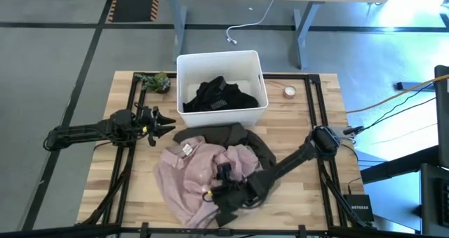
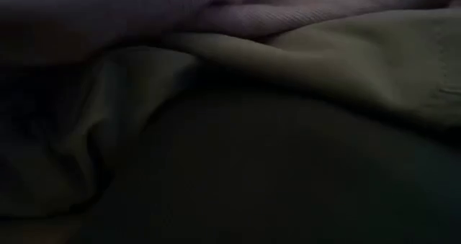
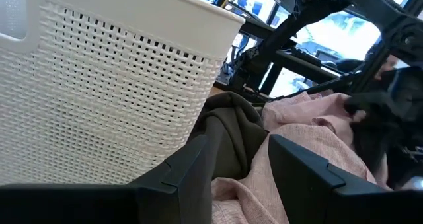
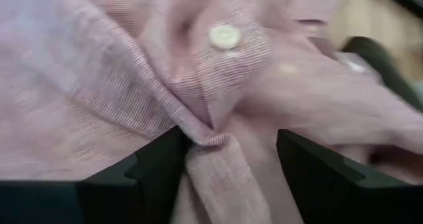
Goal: Sort clothes
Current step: Put the pink shirt into the white bin
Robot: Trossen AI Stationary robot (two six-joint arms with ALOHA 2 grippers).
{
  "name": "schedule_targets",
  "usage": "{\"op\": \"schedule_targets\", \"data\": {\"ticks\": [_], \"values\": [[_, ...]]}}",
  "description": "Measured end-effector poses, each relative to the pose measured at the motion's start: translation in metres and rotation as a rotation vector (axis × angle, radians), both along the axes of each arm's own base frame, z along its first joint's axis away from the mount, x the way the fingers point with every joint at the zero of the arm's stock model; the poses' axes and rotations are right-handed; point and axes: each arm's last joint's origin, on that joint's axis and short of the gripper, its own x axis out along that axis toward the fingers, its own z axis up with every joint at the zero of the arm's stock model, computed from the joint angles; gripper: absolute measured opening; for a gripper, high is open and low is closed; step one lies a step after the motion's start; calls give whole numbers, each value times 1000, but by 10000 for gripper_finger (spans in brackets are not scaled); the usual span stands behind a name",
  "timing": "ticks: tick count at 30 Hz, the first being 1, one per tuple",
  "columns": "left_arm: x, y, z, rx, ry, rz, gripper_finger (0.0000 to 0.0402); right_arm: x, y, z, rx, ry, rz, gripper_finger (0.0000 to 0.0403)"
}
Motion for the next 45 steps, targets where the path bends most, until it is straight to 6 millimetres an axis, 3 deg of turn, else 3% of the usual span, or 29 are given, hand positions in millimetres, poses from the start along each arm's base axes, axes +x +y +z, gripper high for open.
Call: {"op": "schedule_targets", "data": {"ticks": [7,13,19,23,30,36,39,45], "values": [[0,0,0,11,2,0,157,20,-22,5,44,-86,-64,253],[0,0,0,10,1,0,157,22,-35,-15,157,87,-53,253],[0,0,0,11,1,0,157,18,-36,-31,136,173,-118,245],[0,0,0,11,1,0,157,19,-35,-31,169,156,-128,188],[0,0,0,11,1,0,157,19,-36,-32,181,167,-146,23],[0,0,0,10,2,0,157,18,-33,-32,181,138,-184,39],[0,0,0,-12,-2,0,157,17,-26,-26,180,132,-181,27],[0,0,0,-22,-3,1,157,20,-12,11,190,42,-146,18]]}}
